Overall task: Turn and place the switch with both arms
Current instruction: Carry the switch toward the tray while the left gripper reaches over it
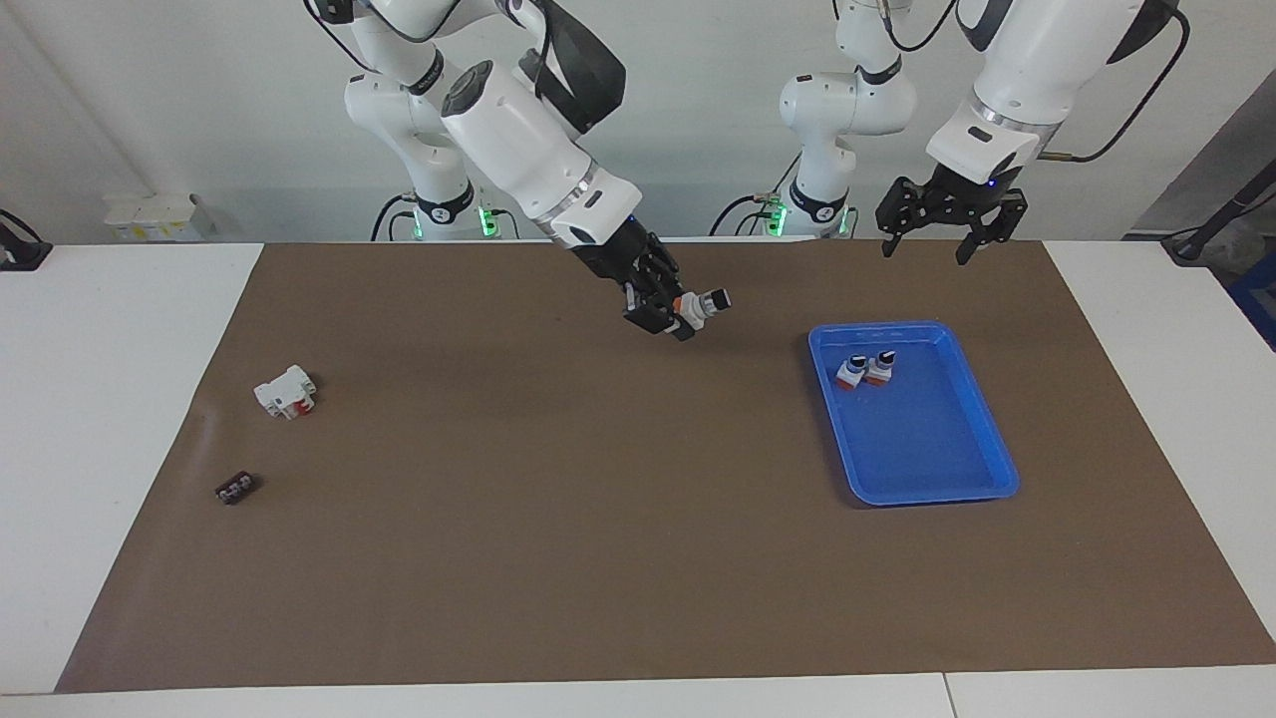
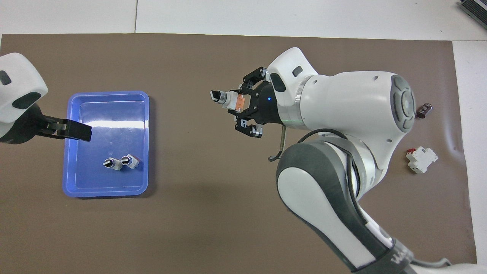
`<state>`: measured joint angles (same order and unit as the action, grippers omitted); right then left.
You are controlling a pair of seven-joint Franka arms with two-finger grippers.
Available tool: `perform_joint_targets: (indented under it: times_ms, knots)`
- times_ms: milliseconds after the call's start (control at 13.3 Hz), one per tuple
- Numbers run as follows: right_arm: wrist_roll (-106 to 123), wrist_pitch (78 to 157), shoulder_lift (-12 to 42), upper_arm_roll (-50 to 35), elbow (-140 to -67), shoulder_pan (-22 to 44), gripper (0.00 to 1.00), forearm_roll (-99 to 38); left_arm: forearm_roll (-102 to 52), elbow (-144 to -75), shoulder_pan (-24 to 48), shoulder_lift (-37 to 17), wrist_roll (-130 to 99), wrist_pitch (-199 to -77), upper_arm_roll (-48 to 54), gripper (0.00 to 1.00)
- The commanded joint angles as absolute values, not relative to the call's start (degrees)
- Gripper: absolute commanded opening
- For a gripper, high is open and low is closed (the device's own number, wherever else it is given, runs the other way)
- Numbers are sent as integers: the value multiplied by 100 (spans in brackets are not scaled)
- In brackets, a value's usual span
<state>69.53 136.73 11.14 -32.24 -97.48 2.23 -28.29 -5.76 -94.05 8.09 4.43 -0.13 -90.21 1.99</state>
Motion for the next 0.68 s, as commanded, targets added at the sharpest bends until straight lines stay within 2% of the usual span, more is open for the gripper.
perform_joint_targets:
  times_ms: [0,602]
  knots:
    - [6838,13544,1011,-3217,-9809,421,0,-2971,-1385,-9440,704,554,-122,-9079,53,100]
    - [6688,13667,1011,-3226,-9800,729,0,-2962,-3067,-9026,580,334,-2001,-9079,62,100]
